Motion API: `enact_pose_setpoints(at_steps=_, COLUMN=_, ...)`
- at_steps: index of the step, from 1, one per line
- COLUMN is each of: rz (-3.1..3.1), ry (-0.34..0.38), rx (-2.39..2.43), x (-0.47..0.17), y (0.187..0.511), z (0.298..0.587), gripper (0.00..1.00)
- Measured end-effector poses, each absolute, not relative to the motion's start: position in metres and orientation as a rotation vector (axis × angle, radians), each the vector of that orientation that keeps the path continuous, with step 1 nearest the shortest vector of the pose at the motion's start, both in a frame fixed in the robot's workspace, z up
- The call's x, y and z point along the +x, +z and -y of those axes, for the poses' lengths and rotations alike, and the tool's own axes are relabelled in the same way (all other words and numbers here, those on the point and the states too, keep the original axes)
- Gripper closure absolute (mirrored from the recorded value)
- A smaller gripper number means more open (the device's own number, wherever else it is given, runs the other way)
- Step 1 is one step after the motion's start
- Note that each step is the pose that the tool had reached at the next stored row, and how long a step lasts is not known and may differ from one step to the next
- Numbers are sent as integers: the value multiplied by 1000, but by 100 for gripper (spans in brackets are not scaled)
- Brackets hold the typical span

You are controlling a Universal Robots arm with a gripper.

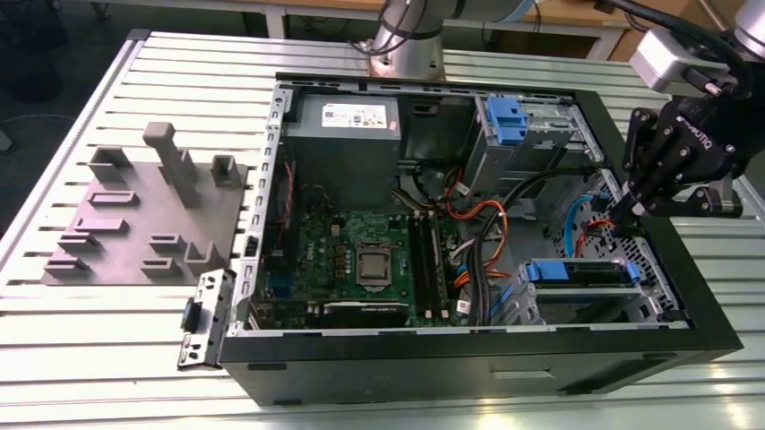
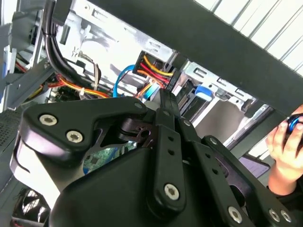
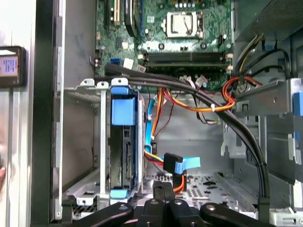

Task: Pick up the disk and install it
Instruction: 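Insert the first disk wire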

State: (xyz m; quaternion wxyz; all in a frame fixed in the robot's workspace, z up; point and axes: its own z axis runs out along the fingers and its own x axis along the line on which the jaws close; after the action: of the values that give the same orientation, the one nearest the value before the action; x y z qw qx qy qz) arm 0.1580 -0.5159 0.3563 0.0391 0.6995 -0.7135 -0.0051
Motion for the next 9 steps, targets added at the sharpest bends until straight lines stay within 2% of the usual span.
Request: enact_pose_setpoints(at_steps=9, rz=2181, ry=-27, rx=2138, x=161, y=355, z=516, gripper=89)
